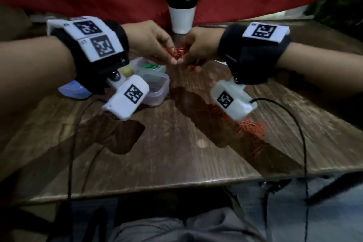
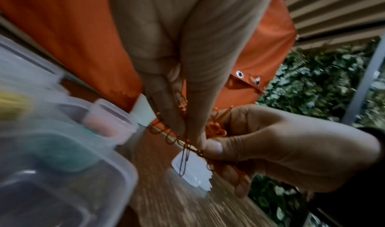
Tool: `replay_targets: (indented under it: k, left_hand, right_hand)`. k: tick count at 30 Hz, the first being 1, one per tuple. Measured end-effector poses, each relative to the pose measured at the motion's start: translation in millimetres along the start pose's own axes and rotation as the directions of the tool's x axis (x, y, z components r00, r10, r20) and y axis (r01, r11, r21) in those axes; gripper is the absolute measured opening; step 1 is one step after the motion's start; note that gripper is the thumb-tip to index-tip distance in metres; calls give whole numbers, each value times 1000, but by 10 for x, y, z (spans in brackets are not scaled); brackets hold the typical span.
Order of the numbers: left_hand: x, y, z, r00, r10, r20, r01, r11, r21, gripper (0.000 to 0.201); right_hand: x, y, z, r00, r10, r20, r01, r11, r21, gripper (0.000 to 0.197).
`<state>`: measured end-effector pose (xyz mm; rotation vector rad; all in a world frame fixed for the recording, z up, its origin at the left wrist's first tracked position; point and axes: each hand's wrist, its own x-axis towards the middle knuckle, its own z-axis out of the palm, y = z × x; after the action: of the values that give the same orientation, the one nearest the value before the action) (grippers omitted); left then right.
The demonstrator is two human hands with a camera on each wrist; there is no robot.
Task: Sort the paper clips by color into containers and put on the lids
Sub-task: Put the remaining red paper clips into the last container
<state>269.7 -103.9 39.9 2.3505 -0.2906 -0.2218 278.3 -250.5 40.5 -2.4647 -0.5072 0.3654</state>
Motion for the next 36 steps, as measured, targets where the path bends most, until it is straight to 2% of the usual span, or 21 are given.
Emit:
replay_targets:
  k: [3,5,8,10,12,13,15,17,20,23,24,26,29,30,32,34,36]
  left_hand:
    - [-182,-261,-109,992,-118,-42,109,978,-175,16]
    - [-253,-400,-92,984,-174,-41,155,946,-284,18]
    - [-260,-563,-25,973,-226,-47,179,868,-463,20]
    - [-237,-636,8,973,-228,-41,174,836,-520,21]
    - [-222,-664,29,971,-236,-38,185,843,-504,25]
    - [-216,-664,38,970,-241,-32,195,853,-485,28]
    - [-217,-626,56,971,-238,19,222,871,-438,26]
    - [-220,-588,33,967,-250,58,255,914,-314,23]
    - [-239,-566,-60,959,-281,25,282,958,-53,23]
    - [-265,-508,-81,963,-269,19,266,959,101,25]
    - [-275,-470,-65,967,-256,12,252,957,141,24]
    - [-267,-387,-33,979,-196,-56,204,945,255,21]
    - [-231,-177,48,989,-14,-148,82,884,461,21]
    - [-217,-91,110,991,40,-129,30,868,495,21]
    - [-185,77,280,996,87,-15,-67,855,514,25]
    - [-133,184,483,989,9,149,-86,851,518,36]
    - [-61,213,667,939,-132,318,-59,847,528,46]
  right_hand:
    - [200,-250,192,999,-16,39,19,997,-73,9]
    - [329,-332,287,994,30,107,-20,995,-93,17]
    - [431,-419,382,973,131,192,-119,990,-74,13]
    - [486,-461,430,962,177,210,-161,983,-90,10]
    - [503,-491,469,953,202,226,-172,974,-147,20]
    - [522,-509,482,949,206,239,-167,971,-172,22]
    - [521,-564,494,958,169,234,-118,969,-217,10]
    - [528,-608,512,953,171,249,-107,962,-250,12]
    - [550,-606,511,946,192,261,-126,960,-251,17]
    - [485,-527,397,959,172,226,-119,966,-230,5]
    - [458,-475,322,968,157,197,-112,968,-224,15]
    - [359,-330,103,975,167,145,-141,975,-172,26]
    - [137,23,-275,975,206,86,-190,967,-170,13]
    - [54,181,-384,971,228,74,-211,958,-194,10]
    - [-87,538,-530,941,332,60,-307,916,-259,13]
    - [-177,937,-571,869,493,40,-450,821,-352,21]
    - [-216,1243,-523,809,584,58,-524,763,-380,24]
